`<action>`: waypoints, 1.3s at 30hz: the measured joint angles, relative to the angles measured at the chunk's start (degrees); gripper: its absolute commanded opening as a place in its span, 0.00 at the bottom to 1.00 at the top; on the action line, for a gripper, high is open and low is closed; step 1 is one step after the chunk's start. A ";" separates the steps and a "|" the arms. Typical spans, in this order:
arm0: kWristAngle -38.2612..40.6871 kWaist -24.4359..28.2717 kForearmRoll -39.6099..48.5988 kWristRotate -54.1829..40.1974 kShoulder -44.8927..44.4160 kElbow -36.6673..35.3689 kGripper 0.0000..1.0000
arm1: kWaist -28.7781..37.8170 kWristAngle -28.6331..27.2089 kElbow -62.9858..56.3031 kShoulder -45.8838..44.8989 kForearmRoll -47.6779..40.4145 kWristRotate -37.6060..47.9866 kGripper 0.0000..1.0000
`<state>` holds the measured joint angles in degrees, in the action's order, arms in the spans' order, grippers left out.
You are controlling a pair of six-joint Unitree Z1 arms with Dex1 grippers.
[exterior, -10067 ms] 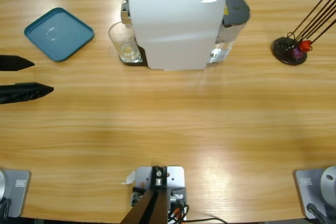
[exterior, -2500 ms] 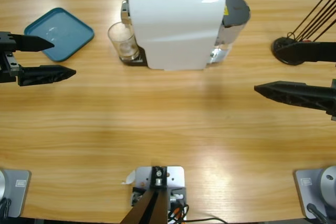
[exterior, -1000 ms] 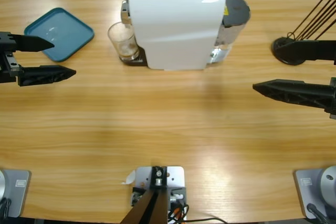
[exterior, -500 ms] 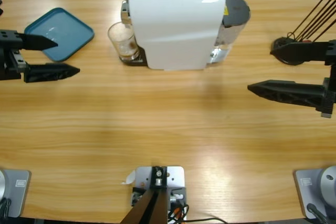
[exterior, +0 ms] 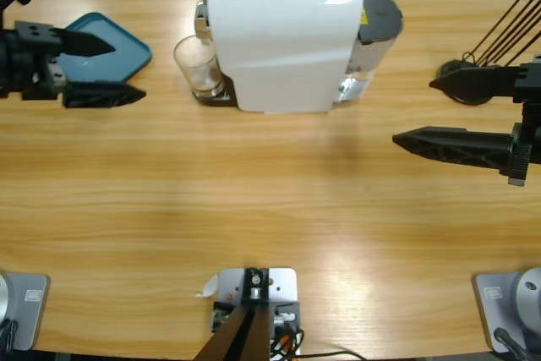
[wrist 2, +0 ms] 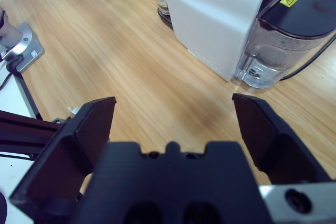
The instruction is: Pour coffee
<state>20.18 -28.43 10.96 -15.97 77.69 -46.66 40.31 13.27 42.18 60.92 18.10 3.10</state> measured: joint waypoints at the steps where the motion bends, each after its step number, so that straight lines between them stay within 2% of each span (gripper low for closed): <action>1: 1.90 1.16 -1.12 -0.26 1.31 -0.05 1.00 | 0.00 0.00 0.00 0.00 0.00 0.00 1.00; 5: 6.49 4.39 -3.93 -2.86 5.70 -2.04 1.00 | -0.01 0.00 0.00 0.00 0.00 0.00 1.00; 9: 7.95 5.51 -4.52 -7.01 10.12 -4.38 1.00 | -0.01 0.00 -0.01 0.14 0.00 0.00 1.00; 19: 7.91 4.67 -5.11 -12.23 18.07 -8.62 1.00 | -0.01 0.37 -0.13 2.50 -0.66 0.00 1.00; 39: 7.91 4.09 -8.19 -12.55 25.26 -11.72 1.00 | -0.78 1.96 -0.13 5.60 -1.96 0.00 1.00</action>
<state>28.09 -24.34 2.77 -28.52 102.95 -58.37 39.53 15.23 42.05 66.52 16.14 3.10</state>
